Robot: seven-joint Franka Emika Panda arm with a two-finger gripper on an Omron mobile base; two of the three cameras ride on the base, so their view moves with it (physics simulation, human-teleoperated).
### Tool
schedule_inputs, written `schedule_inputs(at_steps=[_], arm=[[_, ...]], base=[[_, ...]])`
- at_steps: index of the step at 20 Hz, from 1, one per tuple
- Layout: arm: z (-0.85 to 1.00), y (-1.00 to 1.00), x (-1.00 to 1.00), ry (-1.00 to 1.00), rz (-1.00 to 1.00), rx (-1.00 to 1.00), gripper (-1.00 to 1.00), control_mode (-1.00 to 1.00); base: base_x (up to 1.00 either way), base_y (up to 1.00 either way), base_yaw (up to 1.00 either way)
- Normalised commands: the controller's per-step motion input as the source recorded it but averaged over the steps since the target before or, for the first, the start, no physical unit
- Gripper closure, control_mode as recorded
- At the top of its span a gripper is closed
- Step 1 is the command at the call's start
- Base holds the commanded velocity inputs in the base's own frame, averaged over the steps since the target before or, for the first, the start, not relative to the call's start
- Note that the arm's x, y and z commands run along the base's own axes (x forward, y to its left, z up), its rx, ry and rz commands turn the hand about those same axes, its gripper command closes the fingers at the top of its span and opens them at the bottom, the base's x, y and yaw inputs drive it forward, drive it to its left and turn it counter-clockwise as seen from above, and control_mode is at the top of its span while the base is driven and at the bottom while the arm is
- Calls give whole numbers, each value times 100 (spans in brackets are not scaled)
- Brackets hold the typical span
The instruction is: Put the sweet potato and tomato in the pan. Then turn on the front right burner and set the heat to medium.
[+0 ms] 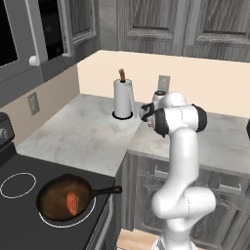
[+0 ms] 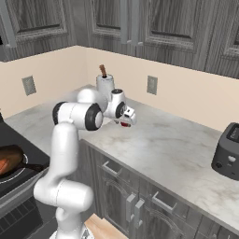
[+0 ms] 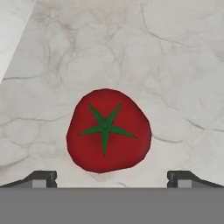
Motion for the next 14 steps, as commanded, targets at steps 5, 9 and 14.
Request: schedule_inputs(at_steps=[5,9,14], arm=[[-12,-2,30,3,0,0,-100,-100],[-10,-6,27,2,0,0,-100,-100],[-10,-6,24,3,0,0,-100,-100]], base=[[0,0,0],[0,0,0],[0,0,0]])
